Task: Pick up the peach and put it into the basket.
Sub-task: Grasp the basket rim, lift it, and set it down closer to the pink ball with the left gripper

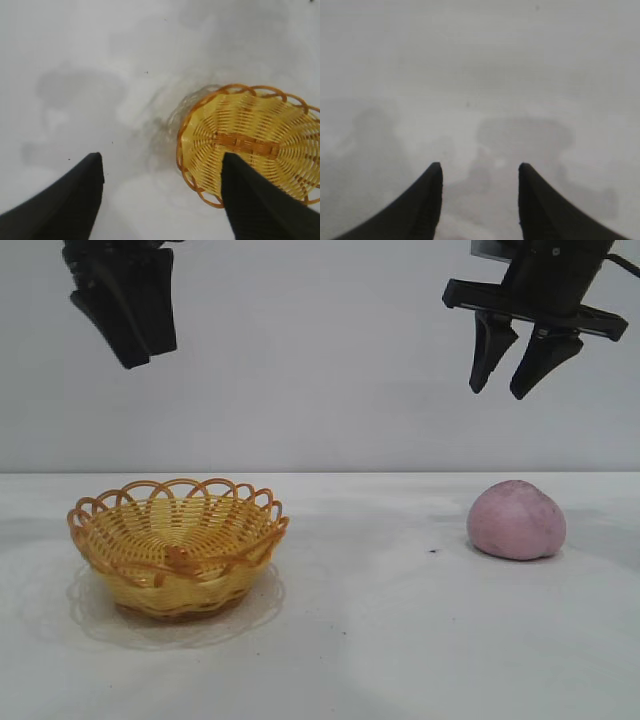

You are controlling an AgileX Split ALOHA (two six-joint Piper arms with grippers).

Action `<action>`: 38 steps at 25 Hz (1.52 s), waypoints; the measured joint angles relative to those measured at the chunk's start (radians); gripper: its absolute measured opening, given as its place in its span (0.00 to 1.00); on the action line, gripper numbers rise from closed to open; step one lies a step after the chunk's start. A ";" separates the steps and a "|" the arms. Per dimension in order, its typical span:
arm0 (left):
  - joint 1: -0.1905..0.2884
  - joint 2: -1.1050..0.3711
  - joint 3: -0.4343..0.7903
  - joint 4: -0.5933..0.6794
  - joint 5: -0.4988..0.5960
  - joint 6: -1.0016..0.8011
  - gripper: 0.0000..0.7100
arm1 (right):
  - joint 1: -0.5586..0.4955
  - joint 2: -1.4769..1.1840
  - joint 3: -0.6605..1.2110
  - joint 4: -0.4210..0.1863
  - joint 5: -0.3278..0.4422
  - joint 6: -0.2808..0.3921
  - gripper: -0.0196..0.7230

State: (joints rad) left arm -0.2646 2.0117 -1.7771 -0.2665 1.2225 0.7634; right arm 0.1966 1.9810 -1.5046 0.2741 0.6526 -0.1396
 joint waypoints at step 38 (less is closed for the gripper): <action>-0.101 0.261 -0.009 0.136 -0.005 -0.002 0.20 | 0.000 0.000 0.000 -0.049 0.019 -0.001 0.43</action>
State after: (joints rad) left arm -0.3658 2.2729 -1.7864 -0.1307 1.2170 0.7611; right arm 0.1966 1.9810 -1.5046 0.2254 0.6711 -0.1411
